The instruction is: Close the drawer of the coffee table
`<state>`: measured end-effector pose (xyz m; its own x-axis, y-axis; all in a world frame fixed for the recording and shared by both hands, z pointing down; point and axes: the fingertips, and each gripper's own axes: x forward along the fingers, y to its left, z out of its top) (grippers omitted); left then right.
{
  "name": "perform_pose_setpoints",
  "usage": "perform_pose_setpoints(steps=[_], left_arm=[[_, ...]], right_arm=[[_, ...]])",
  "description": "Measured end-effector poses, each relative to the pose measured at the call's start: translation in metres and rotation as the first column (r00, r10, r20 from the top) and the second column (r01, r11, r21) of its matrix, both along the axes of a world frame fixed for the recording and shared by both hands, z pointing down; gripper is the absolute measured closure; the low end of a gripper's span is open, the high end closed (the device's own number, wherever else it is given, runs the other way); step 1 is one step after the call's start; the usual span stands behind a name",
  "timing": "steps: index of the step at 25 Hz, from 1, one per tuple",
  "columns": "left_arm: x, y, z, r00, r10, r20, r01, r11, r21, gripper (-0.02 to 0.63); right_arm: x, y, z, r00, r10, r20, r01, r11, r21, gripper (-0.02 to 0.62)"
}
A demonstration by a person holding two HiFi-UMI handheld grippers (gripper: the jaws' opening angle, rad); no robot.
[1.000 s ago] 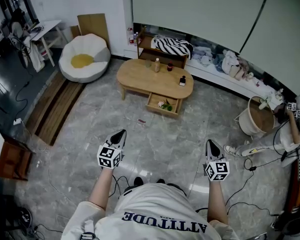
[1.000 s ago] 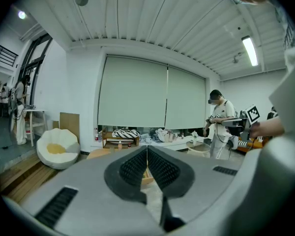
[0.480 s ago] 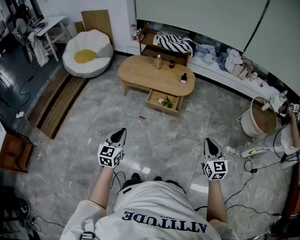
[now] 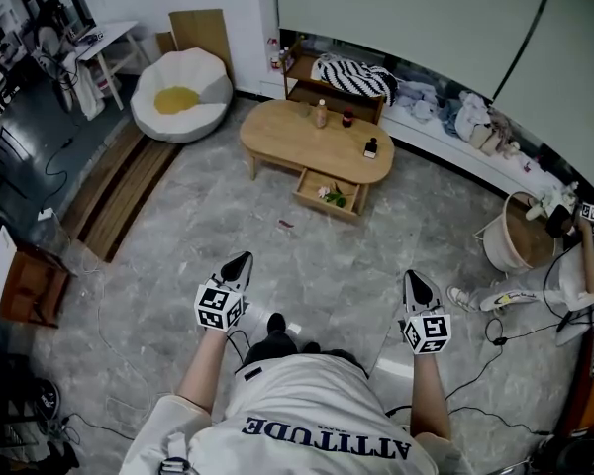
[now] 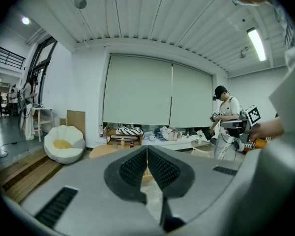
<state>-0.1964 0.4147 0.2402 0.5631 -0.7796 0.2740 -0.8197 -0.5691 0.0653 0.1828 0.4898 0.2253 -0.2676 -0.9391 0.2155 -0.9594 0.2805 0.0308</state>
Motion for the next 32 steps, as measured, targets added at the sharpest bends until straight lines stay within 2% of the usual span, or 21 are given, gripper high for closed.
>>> perform_pose_setpoints(steps=[10, 19, 32], left_arm=[[-0.002, -0.042, 0.004, 1.0, 0.012, -0.015, -0.012, 1.0, 0.004, 0.584], [0.001, -0.137, 0.006, 0.996, 0.084, -0.013, -0.084, 0.996, 0.022, 0.584], [-0.026, -0.271, 0.014, 0.981, 0.194, -0.001, -0.194, 0.981, 0.017, 0.584]], right_arm=[[-0.005, -0.033, 0.009, 1.0, 0.011, -0.014, -0.011, 1.0, -0.028, 0.575], [-0.013, -0.107, 0.011, 0.997, 0.076, -0.009, -0.077, 0.996, -0.048, 0.575], [-0.053, -0.204, 0.01, 0.985, 0.171, -0.032, -0.173, 0.983, -0.064, 0.575]])
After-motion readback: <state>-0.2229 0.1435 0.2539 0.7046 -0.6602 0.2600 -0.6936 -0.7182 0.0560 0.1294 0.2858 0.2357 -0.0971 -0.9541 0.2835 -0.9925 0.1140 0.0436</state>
